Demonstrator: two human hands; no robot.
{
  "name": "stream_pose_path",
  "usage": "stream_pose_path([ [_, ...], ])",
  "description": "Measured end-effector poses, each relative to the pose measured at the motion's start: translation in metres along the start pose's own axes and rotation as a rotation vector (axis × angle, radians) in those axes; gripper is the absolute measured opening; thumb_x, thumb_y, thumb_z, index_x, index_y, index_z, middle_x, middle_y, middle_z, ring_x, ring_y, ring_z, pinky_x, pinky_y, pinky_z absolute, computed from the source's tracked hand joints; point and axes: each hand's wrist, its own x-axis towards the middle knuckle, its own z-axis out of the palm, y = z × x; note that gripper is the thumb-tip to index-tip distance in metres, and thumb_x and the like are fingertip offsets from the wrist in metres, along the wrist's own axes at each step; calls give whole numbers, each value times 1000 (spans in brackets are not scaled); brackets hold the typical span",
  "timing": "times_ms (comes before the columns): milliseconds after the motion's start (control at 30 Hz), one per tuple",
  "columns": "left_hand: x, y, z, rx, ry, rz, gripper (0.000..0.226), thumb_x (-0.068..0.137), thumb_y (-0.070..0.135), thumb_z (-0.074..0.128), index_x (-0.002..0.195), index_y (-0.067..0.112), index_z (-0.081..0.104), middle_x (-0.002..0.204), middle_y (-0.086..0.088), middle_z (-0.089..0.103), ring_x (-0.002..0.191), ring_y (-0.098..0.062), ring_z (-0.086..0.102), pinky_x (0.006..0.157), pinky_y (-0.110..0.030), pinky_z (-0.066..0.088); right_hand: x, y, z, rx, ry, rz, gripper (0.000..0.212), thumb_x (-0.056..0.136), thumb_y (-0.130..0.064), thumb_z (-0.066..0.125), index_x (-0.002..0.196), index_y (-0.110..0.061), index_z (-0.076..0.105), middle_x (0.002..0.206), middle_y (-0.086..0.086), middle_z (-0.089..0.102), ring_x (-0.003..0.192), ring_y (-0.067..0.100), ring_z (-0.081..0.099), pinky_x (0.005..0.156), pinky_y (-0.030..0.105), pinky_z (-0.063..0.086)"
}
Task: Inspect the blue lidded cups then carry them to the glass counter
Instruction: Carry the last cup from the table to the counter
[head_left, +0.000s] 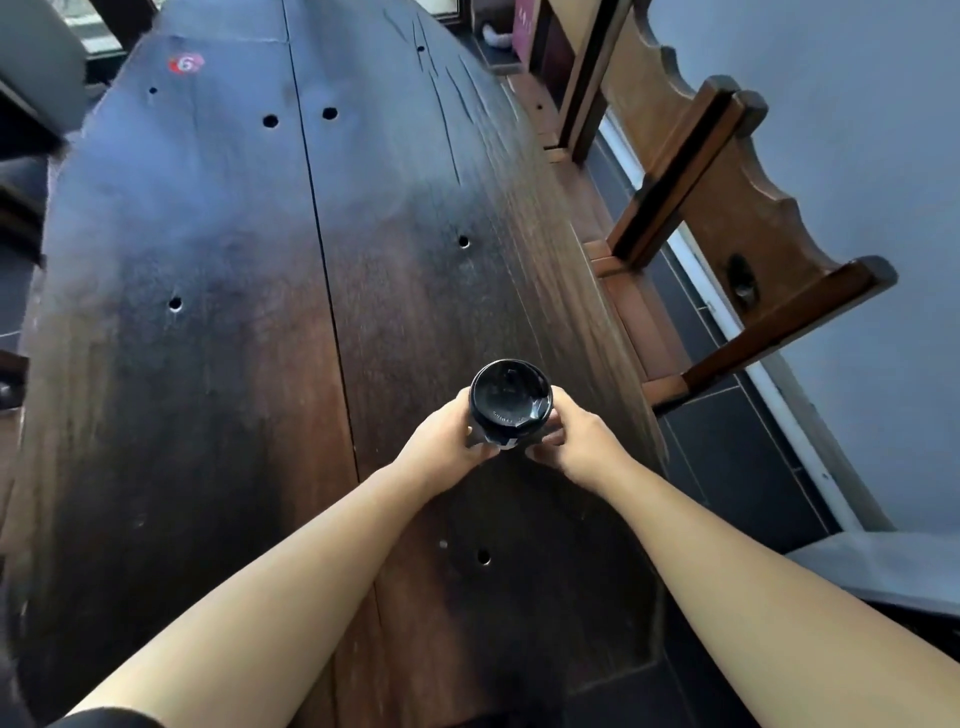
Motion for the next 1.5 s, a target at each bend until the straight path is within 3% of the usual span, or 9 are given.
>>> stream_pose_path([
  [200, -3, -1, 0, -64, -4, 4, 64, 72, 49, 79, 127, 26, 56, 113, 8, 71, 99, -17, 70, 90, -36, 56, 5, 1, 4, 61, 33, -43, 53, 76, -36, 85, 123, -38, 61, 103, -3, 76, 100, 19, 71, 93, 43, 57],
  [400, -35, -3, 4, -63, 8, 40, 43, 84, 35, 79, 120, 26, 57, 112, 7, 69, 97, -16, 67, 88, -39, 57, -20, -2, 9, 27, -2, -87, 44, 75, -32, 86, 113, -35, 65, 101, -4, 76, 99, 17, 71, 94, 42, 57],
  [667, -123, 13, 9, -113, 27, 71, 55, 88, 27, 75, 136, 27, 48, 120, 6, 67, 98, -15, 66, 83, -32, 55, -96, -11, 14, 88, -74, -200, 40, 68, -37, 88, 99, -50, 65, 104, -7, 77, 104, 13, 72, 94, 41, 59],
  [867, -204, 39, 11, -172, 88, 47, 48, 91, 34, 74, 133, 21, 54, 116, 3, 75, 95, -18, 75, 89, -36, 58, -155, -13, 15, 164, -202, -293, 55, 66, -42, 88, 115, -28, 67, 110, 1, 77, 106, 19, 74, 94, 51, 59],
  [1000, -248, 60, 6, -278, 150, 58, 62, 77, 60, 70, 128, 26, 60, 111, 9, 75, 96, -14, 72, 87, -34, 58, -197, -27, 8, 239, -234, -317, 60, 69, -36, 84, 118, -11, 62, 100, 5, 74, 86, 13, 69, 72, 29, 55],
  [1133, -278, 76, -5, -374, 159, 74, 33, 91, 39, 74, 121, 33, 60, 103, 9, 71, 92, -12, 68, 69, -23, 54, -230, -46, 3, 312, -260, -392, 56, 75, -39, 79, 125, -21, 61, 97, 5, 70, 88, 16, 68, 82, 44, 58],
  [1233, -295, 87, -19, -435, 192, 105, 47, 77, 45, 79, 120, 31, 64, 107, 1, 74, 97, -22, 72, 82, -39, 61, -243, -61, 0, 344, -193, -445, 52, 72, -50, 79, 118, -37, 60, 93, 11, 68, 96, 38, 73, 92, 59, 58],
  [1333, -308, 94, -33, -444, 233, 164, 59, 71, 48, 78, 124, 22, 68, 115, -2, 76, 109, -32, 70, 99, -54, 55, -253, -75, 1, 343, -173, -471, 46, 71, -56, 78, 112, -40, 62, 100, 20, 72, 102, 40, 73, 93, 63, 56],
  [1500, -322, 103, -52, -568, 274, 199, 61, 66, 45, 82, 121, 27, 65, 117, -14, 69, 110, -37, 69, 90, -60, 57, -270, -101, -6, 416, -190, -524, 64, 69, -54, 84, 119, -22, 61, 108, 36, 69, 101, 46, 72, 92, 64, 56],
])
